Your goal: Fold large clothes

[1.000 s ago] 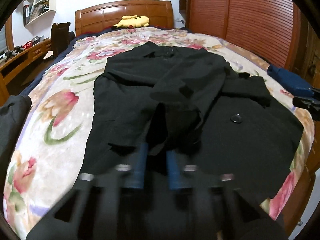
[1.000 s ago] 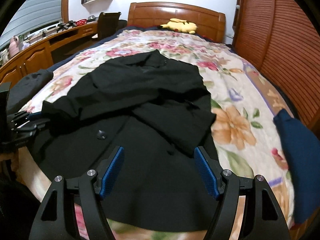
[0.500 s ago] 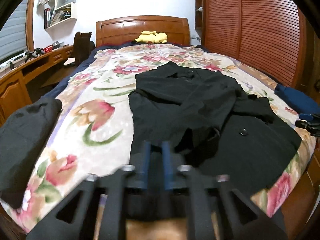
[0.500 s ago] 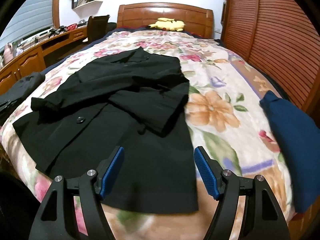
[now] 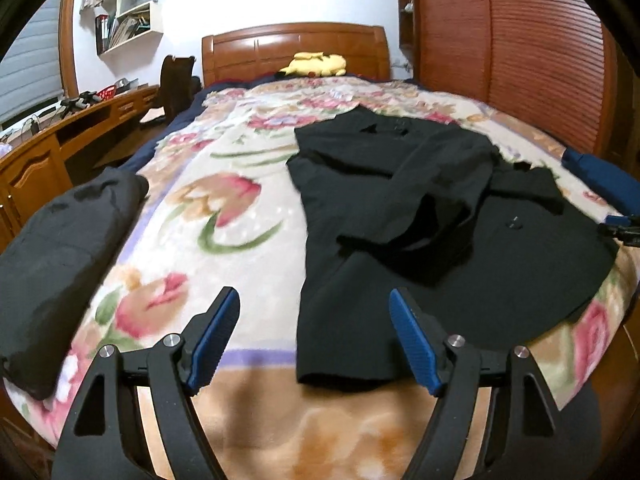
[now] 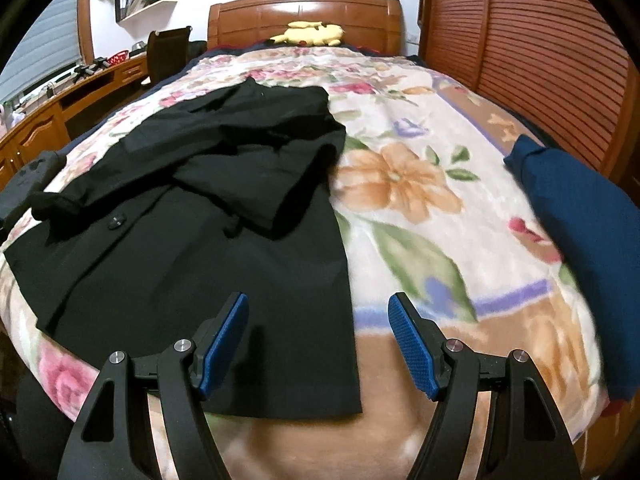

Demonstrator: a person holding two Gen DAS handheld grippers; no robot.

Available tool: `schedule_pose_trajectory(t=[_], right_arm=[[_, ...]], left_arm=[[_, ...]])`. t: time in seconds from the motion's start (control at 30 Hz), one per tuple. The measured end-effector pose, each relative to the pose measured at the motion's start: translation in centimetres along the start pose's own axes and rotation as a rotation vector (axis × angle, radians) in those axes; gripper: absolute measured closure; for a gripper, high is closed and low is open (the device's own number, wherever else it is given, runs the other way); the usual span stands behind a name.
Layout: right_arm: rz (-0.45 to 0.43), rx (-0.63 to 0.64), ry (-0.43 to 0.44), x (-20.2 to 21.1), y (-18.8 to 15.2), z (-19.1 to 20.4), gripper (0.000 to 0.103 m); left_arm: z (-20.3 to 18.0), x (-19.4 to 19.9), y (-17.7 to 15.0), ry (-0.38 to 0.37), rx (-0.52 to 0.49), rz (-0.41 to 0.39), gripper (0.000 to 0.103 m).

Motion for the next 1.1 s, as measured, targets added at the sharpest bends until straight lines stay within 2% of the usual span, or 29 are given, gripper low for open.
schedule_pose_trajectory(t=[0.23, 0.3, 0.43, 0.53, 0.63, 0.67, 0.7, 0.8, 0.93, 1.1], right_arm=[[0.046, 0.019, 0.008, -0.4, -1.2, -0.5, 0.029], [0.049, 0.019, 0.021, -0.2, -1.4, -0.5, 0.029], [0.050, 0.028, 0.041, 0.0, -1.7, -0.4, 0.029], [0.050, 0.023, 0.062, -0.1, -1.9, -0.4, 0.035], [0.047, 0.021, 0.088, -0.2, -2.0, -0.1, 0.048], [0.043, 0.024, 0.095, -0.1, -2.1, -0.1, 0.055], [0.037, 0.029, 0.105, -0.1, -2.1, 0.0, 0.067], [0.019, 0.044, 0.130, 0.3, -2.1, 0.4, 0.084], [-0.052, 0.063, 0.104, 1.7, -1.7, 0.7, 0.091], [-0.153, 0.042, 0.130, 4.7, -1.0, 0.3, 0.094]], left_arm=[[0.5, -1.9, -2.3, -0.019, 0.049, 0.049, 0.025], [0.7, -2.1, -2.8, -0.028, 0.076, 0.049, 0.032], [0.8, -2.0, -2.9, -0.040, 0.095, 0.042, 0.034], [0.6, -2.2, -2.8, -0.060, 0.097, 0.049, 0.043], [-0.2, -2.4, -3.0, -0.129, 0.097, 0.060, 0.074], [-0.4, -2.4, -3.0, -0.149, 0.100, 0.064, 0.087], [-0.6, -2.3, -3.0, -0.148, 0.097, 0.060, 0.093], [-1.2, -1.3, -2.9, -0.124, 0.067, 0.032, 0.097], [-1.4, 1.6, -1.8, -0.129, 0.067, -0.045, 0.098], [-1.8, 5.4, -0.9, -0.134, 0.053, -0.119, 0.098]])
Point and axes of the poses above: each gripper's, at about its wrist camera, not at the fingertips, and x roughly against the way its jaws point, z to its left, y to its top, the point moved 4 cm from there along -x, roughly the way its jaws point, and after that the axes turned 1 degree about -z, right-handed, at the moved point
